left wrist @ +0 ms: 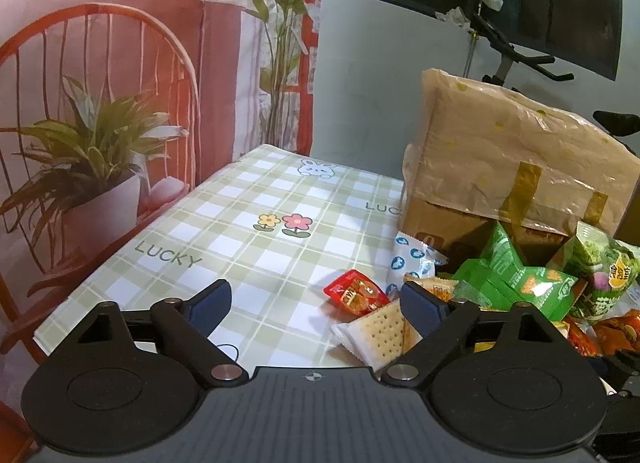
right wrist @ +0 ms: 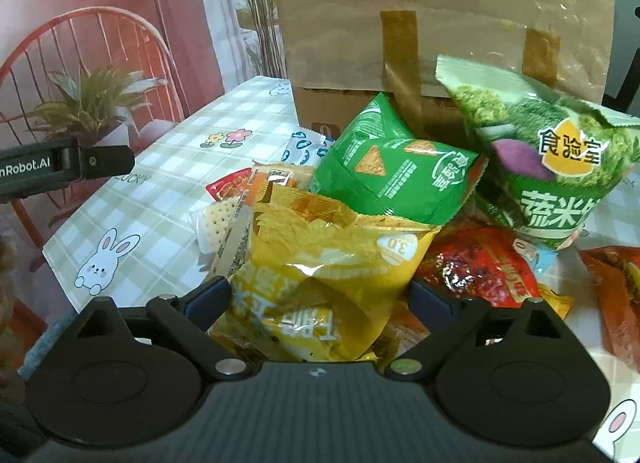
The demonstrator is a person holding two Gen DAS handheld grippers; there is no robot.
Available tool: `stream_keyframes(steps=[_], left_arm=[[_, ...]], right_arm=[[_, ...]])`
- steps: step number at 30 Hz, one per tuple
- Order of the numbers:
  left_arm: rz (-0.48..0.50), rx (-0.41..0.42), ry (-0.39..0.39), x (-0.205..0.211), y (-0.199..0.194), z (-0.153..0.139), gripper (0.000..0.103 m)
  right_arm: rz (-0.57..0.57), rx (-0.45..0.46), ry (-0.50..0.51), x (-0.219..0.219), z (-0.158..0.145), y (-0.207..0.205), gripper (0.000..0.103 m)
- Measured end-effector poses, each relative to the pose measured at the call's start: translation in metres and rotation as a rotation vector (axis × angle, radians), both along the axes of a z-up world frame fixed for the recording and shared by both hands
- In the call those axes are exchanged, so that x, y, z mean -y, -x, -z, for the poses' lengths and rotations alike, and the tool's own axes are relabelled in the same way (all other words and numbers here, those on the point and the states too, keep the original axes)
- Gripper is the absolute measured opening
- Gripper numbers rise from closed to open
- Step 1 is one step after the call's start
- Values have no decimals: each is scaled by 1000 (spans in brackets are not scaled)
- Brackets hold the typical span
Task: Organize snacks
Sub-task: 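Lower the left tool to the orange bar while the right tool approaches the yellow chip bag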
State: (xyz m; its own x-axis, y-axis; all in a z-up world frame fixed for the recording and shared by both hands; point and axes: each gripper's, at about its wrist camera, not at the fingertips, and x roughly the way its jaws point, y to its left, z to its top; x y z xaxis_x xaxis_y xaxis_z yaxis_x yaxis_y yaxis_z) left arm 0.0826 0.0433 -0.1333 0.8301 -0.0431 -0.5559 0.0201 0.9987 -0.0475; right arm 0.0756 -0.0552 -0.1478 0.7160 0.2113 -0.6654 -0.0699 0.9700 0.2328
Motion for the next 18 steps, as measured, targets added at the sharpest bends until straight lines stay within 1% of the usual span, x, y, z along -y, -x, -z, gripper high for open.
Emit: stream_keyframes(steps=[4,11,13,16,18], left_arm=[[20,-6,11,3,-1,3,89],[38,-5,9,6,1,6,88],[38,-8,11,5,2,7,87],[35,-14,15,4,1,8,86],[37,-17,19,4,1,9,85]], right_arm=[[-4,18,-2,0,1,1,96],[2,44,-41,2,8,1,94],[-5,57,-49,4,8,2,88],[-13,75,-65,6,4,7,83],[-21,104,-68,6,-1,12,81]])
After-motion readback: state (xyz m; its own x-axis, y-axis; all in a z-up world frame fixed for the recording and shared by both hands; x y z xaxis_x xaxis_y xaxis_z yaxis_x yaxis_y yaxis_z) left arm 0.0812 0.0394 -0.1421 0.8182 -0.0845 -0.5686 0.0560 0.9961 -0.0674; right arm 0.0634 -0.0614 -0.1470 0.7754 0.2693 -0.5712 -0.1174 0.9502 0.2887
